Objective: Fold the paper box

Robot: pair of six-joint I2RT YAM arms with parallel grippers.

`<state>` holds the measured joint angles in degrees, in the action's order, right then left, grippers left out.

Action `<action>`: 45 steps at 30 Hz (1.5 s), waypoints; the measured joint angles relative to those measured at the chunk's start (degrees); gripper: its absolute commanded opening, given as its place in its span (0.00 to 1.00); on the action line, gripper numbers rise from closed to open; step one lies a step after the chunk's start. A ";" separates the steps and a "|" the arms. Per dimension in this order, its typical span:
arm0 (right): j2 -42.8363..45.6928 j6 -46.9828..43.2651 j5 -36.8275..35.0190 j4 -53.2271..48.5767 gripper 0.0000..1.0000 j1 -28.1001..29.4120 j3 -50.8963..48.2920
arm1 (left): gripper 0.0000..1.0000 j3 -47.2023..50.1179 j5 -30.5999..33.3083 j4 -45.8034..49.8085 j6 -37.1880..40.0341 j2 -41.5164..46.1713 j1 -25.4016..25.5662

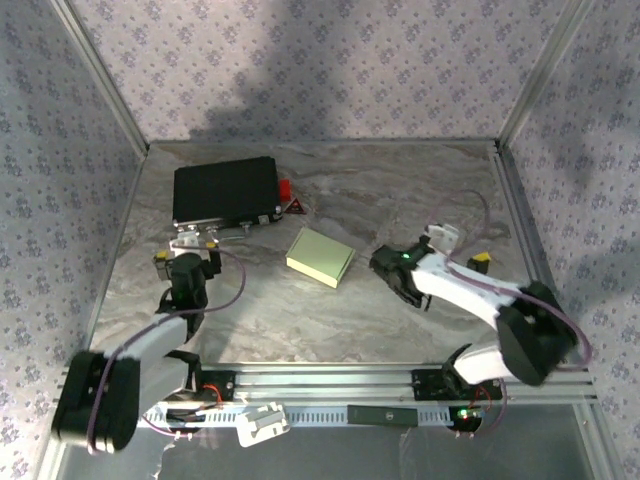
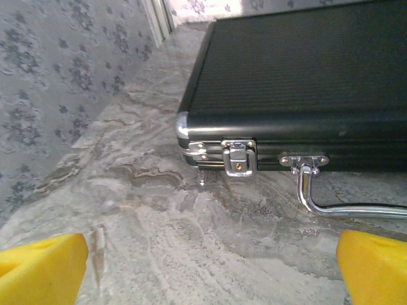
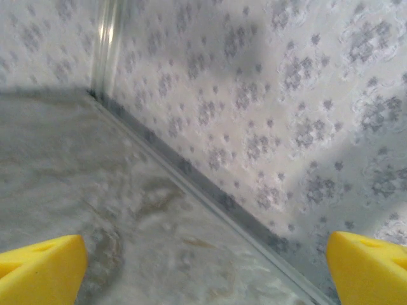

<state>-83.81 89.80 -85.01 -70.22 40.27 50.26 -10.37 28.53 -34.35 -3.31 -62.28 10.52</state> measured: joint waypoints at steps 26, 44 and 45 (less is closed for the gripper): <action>9.44 27.65 -3.98 -22.03 0.98 -3.74 7.34 | 1.00 -5.97 -13.66 -23.45 -1.46 -24.74 -12.20; 37.70 6.01 -5.03 -21.68 0.98 29.57 44.30 | 1.00 -8.57 -16.57 -18.49 -1.68 -25.16 -11.45; 39.10 5.62 -5.25 -21.68 0.98 33.05 44.54 | 1.00 -8.68 -16.57 -18.32 -1.68 -25.16 -11.37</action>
<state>-44.71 95.42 -90.26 -91.90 73.32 94.80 -19.05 11.97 -52.66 -4.99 -87.44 -0.84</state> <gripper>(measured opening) 0.984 0.996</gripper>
